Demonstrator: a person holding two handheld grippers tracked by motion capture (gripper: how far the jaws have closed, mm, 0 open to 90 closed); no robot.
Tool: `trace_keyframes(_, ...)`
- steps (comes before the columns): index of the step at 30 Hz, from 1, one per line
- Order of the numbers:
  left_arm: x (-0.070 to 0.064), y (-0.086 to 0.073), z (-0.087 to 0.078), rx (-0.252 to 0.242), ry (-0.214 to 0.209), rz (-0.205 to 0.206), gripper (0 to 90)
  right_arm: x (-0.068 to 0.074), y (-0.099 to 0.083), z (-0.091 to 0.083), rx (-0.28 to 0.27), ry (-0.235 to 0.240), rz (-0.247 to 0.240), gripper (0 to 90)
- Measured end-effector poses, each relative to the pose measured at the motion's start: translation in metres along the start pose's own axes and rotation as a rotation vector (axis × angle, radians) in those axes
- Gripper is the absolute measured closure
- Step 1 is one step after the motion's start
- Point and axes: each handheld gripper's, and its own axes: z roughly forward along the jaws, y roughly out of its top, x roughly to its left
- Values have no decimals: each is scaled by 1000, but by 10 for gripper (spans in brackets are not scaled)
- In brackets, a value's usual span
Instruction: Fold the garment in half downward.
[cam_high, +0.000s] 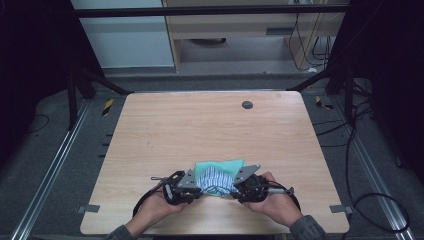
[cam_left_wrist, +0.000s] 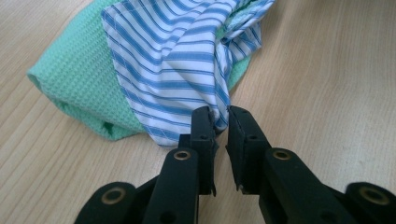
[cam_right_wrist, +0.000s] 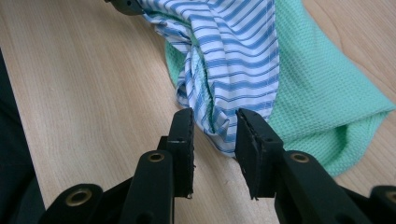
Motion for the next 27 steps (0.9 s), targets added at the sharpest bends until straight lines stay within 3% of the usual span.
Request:
trace_keyframes(2, 1, -1, -4, -6, 25, -11, 717, -2, -1, -1, 1, -11, 13, 587)
trace_keyframes(5, 6, -1, -12, -23, 73, -47, 479, -8, -4, -4, -17, -45, 49, 449)
trace_keyframes(7, 11, -1, -17, -30, 103, -76, 358, -13, -7, -7, -30, -86, 76, 297)
trace_keyframes(10, 21, -5, -22, -35, 137, -121, 244, -22, -12, -10, -53, -150, 127, 174)
trace_keyframes(13, 36, -13, -26, -27, 179, -181, 144, -35, -18, -12, -69, -195, 193, 129)
trace_keyframes(17, 58, -29, -33, -21, 227, -264, 88, -53, -27, -14, -91, -254, 282, 68)
trace_keyframes(18, 58, -29, -33, -21, 227, -264, 87, -57, -29, -13, -91, -269, 304, 63)
trace_keyframes(19, 69, -38, -35, -9, 254, -304, 84, -61, -32, -13, -89, -288, 322, 62)
trace_keyframes(20, 69, -38, -35, -9, 254, -304, 84, -65, -34, -12, -88, -300, 344, 64)
trace_keyframes(21, 80, -47, -38, 1, 280, -339, 84, -69, -37, -12, -91, -312, 363, 67)
trace_keyframes(27, 104, -68, -47, 10, 328, -408, 86, -89, -49, -11, -92, -346, 428, 81)
